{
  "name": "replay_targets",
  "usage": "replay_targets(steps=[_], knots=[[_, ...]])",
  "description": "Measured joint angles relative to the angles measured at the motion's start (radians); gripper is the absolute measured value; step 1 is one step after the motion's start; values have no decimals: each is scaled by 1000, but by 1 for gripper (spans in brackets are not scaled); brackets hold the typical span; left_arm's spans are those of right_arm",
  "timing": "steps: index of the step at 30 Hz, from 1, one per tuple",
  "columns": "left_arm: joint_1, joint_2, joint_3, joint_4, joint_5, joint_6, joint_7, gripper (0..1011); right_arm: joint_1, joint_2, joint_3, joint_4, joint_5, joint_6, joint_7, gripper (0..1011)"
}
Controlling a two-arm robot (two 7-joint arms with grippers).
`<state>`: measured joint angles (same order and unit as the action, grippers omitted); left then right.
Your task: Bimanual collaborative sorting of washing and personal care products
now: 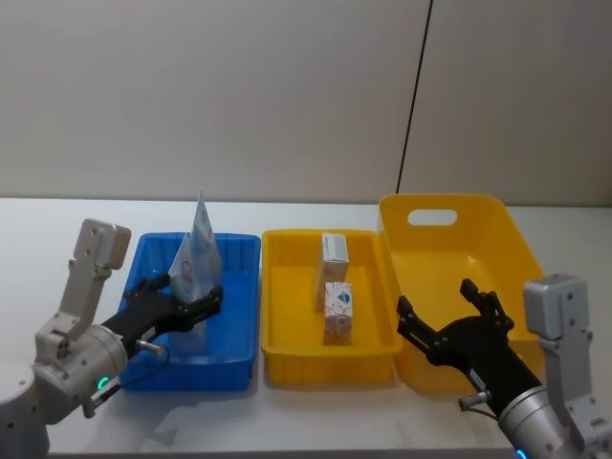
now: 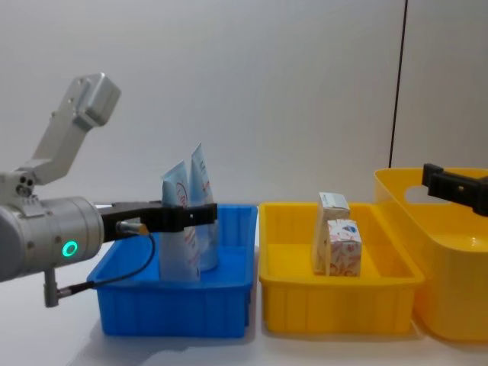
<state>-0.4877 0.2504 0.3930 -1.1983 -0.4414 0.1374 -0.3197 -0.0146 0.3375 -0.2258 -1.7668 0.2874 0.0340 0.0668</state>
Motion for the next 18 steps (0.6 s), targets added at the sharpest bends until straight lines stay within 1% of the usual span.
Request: replay_targets(steps=[7,8,11,18], knots=[[-23,-21,7,44,3,15,-5,1001,0,0,0,0,0,0,0,1004],[-25,-23,8,47,3,16,-5,989,0,0,0,0,0,0,0,1003],[-33,-29,10,62,6,21,-6,945,0,0,0,0,0,0,0,1004],[-42,-37,13,80,9,27,-8,756,0,0,0,0,0,0,0,1004]])
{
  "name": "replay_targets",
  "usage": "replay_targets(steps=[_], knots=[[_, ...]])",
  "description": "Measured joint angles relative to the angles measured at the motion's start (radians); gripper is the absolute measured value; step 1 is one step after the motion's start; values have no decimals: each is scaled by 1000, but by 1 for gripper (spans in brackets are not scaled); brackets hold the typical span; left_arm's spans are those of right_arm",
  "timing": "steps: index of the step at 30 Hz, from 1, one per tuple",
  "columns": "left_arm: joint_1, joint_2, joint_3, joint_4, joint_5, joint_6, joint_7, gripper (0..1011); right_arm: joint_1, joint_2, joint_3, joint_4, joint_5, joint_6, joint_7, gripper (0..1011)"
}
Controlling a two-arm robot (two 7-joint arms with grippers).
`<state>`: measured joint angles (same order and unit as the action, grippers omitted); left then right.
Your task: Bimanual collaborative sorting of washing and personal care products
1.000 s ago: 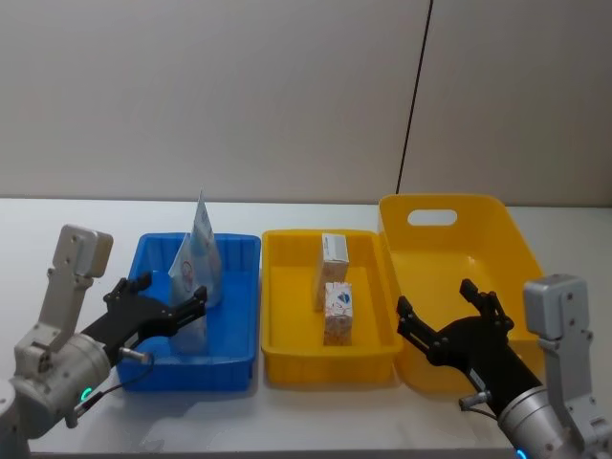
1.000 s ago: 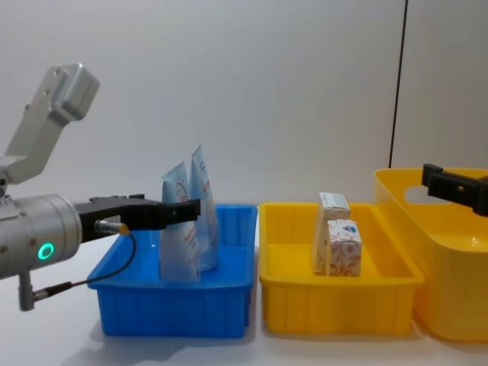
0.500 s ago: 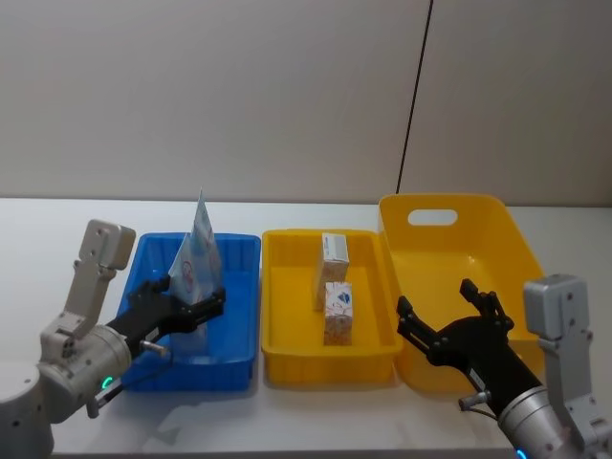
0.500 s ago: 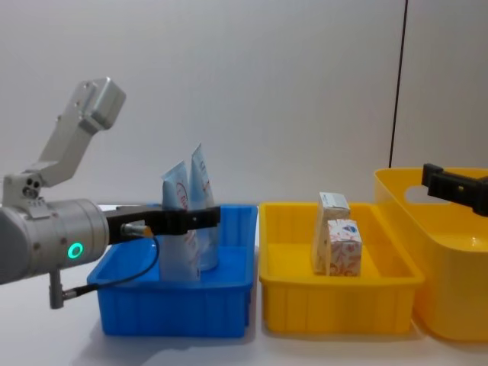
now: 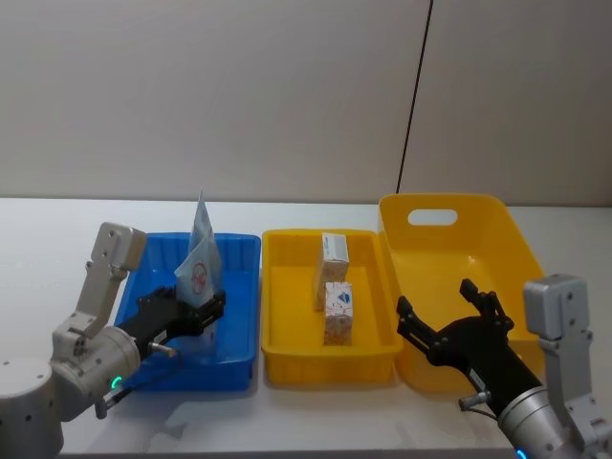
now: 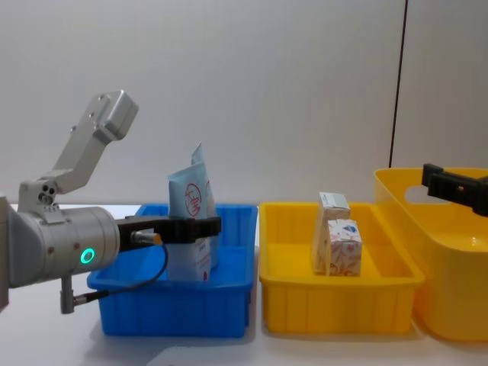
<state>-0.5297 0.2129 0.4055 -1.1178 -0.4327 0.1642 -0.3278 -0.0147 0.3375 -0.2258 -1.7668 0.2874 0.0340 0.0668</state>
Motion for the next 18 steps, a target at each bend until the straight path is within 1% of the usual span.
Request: replay_targets(steps=[1,2,3,5,7,9,10,13,18], knots=[[-1,-1,0,1,0,0,0,718,0,0,0,0,0,0,0,1004],[-1,-1,0,3,0,1,0,703,0,0,0,0,0,0,0,1004],[-3,-2,1,5,1,2,0,647,0,0,0,0,0,0,0,1003],[-4,-4,1,8,2,3,-1,600,0,0,0,0,0,0,0,1003],[-5,-5,1,10,2,4,-1,517,0,0,0,0,0,0,0,1004],[-6,-6,2,11,2,4,-1,478,0,0,0,0,0,0,0,1004],[-7,-6,2,13,2,4,-1,443,0,0,0,0,0,0,0,1004],[-8,-7,2,15,3,5,-2,400,0,0,0,0,0,0,0,1003],[-9,-9,2,18,3,6,-2,369,0,0,0,0,0,0,0,1004]])
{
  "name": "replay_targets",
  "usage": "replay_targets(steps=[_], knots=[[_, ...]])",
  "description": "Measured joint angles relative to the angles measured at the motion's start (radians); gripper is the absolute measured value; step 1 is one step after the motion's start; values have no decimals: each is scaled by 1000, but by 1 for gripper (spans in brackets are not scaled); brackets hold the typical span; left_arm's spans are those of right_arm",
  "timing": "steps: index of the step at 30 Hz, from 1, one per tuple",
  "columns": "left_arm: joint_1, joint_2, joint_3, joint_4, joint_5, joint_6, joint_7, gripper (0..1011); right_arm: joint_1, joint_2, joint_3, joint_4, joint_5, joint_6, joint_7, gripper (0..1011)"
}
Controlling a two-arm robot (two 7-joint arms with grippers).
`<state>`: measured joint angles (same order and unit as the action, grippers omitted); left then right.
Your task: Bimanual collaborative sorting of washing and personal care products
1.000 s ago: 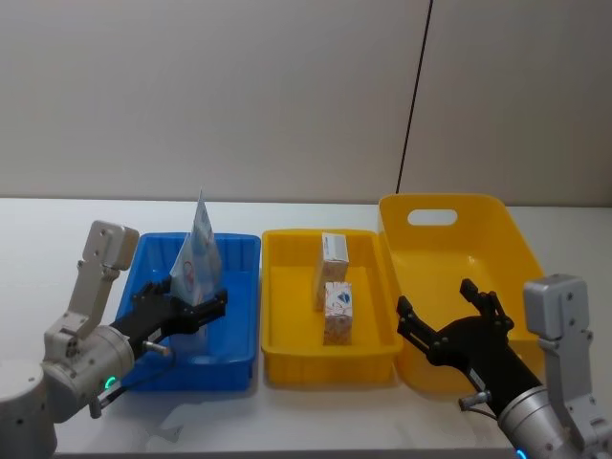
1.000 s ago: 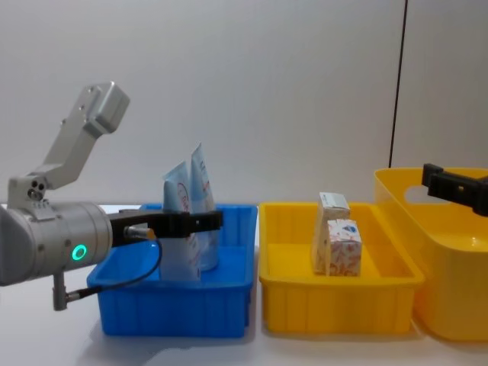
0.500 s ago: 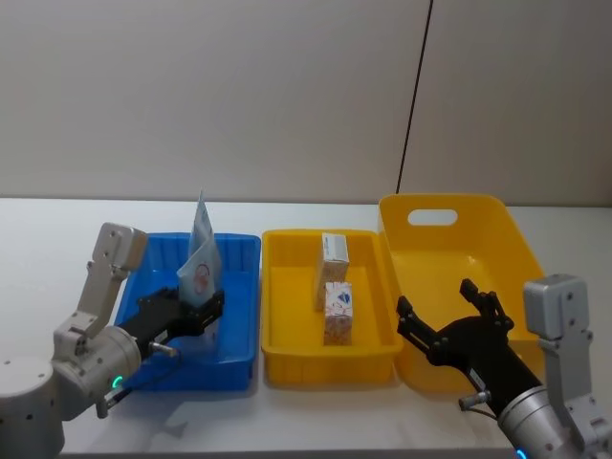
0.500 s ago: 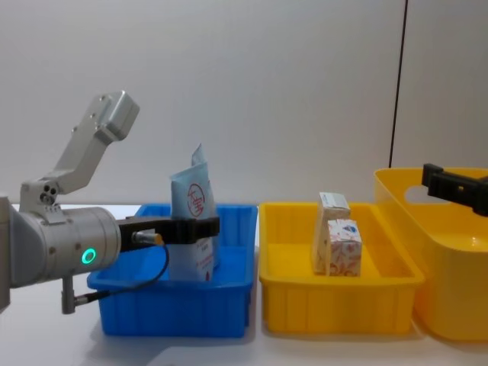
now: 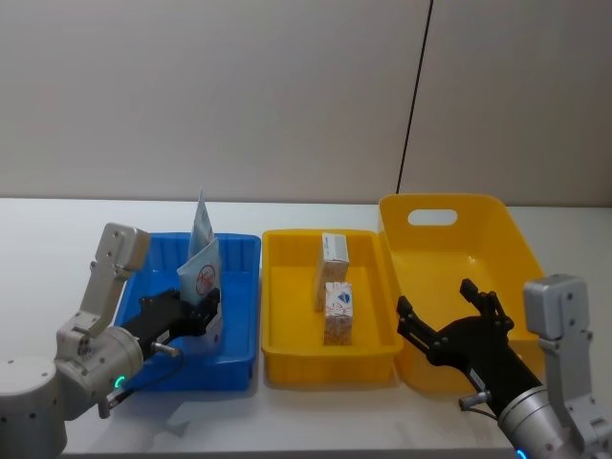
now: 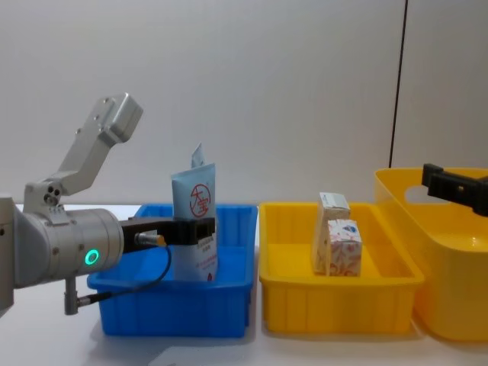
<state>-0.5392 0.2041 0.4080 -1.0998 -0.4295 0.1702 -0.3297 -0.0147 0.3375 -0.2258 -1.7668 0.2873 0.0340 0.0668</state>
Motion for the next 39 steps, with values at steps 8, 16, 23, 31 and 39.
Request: replay_targets(steps=[8,16,23,31,39], knots=[[-2,0,-2,1,1,-10,-16,328,0,0,0,0,0,0,0,1004],[-12,13,-9,-19,-3,-48,-59,290,0,0,0,0,0,0,0,1004],[-36,38,-20,-71,-24,-73,-122,285,0,0,0,0,0,0,0,1004],[-67,58,-26,-118,-61,-84,-202,285,0,0,0,0,0,0,0,1004],[-92,62,-18,-129,-116,-82,-300,285,0,0,0,0,0,0,0,1003]])
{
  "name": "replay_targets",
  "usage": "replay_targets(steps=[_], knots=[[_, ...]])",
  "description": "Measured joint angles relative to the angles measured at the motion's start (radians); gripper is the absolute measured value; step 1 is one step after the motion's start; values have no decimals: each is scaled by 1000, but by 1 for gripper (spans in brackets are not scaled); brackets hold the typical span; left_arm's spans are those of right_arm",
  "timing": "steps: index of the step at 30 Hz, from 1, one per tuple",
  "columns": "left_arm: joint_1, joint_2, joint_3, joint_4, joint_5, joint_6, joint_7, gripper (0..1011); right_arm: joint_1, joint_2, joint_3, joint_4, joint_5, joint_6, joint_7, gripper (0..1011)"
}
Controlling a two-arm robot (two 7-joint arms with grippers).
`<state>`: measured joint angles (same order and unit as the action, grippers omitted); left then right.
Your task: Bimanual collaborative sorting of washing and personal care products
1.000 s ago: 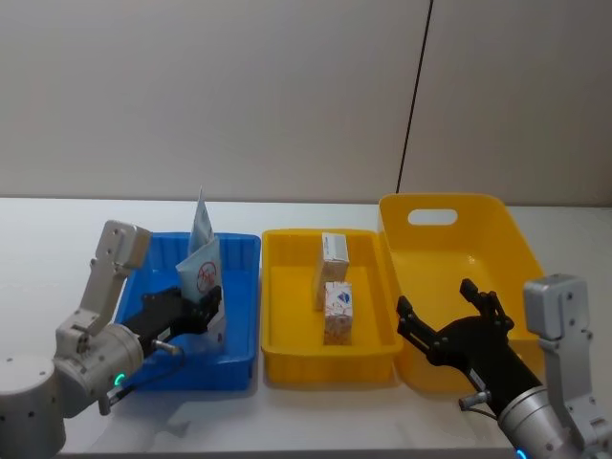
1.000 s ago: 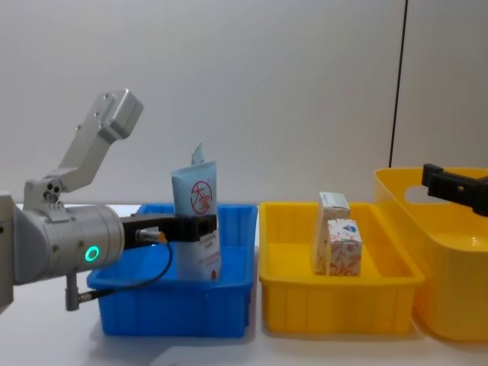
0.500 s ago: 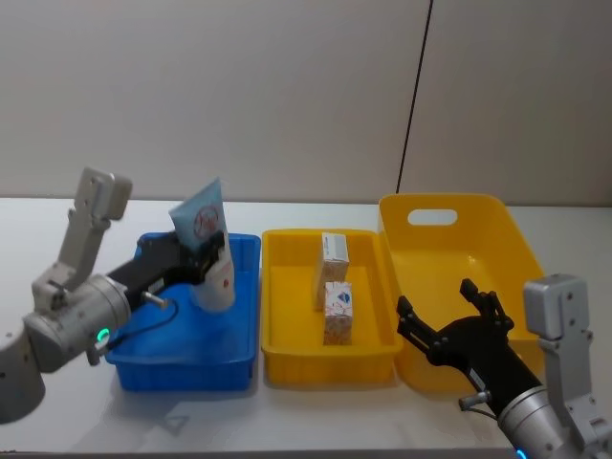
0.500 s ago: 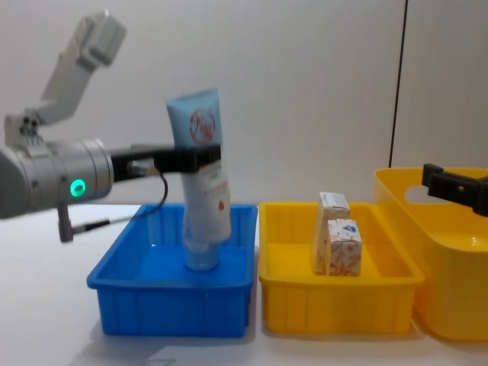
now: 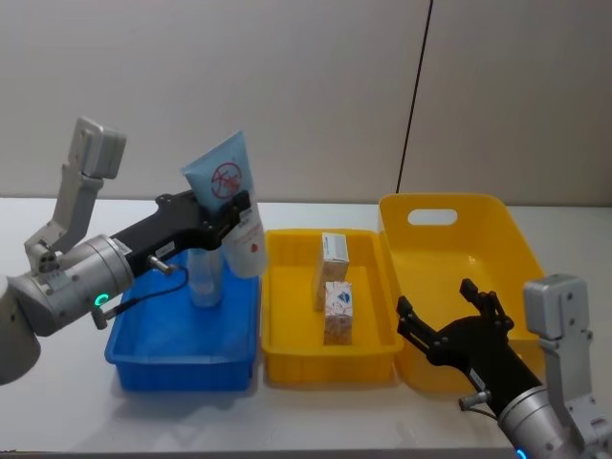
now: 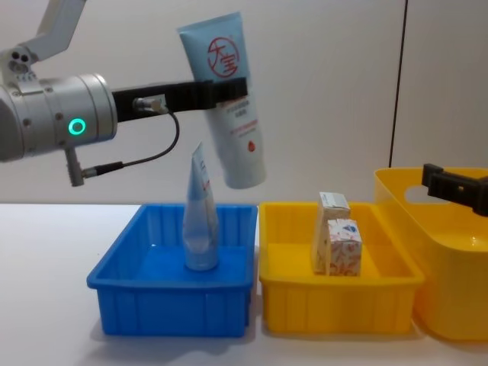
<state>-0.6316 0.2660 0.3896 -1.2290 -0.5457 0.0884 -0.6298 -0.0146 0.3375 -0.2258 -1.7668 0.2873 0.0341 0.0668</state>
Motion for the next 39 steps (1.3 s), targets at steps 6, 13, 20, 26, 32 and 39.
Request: replay_targets(steps=[6,13,20,26,32,39], knots=[[-12,-6,14,11,-36,17,-62,285,0,0,0,0,0,0,0,1004],[-25,-20,40,46,-80,50,-142,285,0,0,0,0,0,0,0,1003],[-33,-40,73,89,-114,80,-210,285,0,0,0,0,0,0,0,1003],[-36,-49,89,110,-128,92,-240,285,0,2,1,-5,2,6,6,1003],[-38,-54,98,121,-137,99,-257,285,-1,20,6,-27,22,40,38,1004],[-39,-58,105,131,-144,105,-272,285,-1,48,14,-66,57,97,90,1004]])
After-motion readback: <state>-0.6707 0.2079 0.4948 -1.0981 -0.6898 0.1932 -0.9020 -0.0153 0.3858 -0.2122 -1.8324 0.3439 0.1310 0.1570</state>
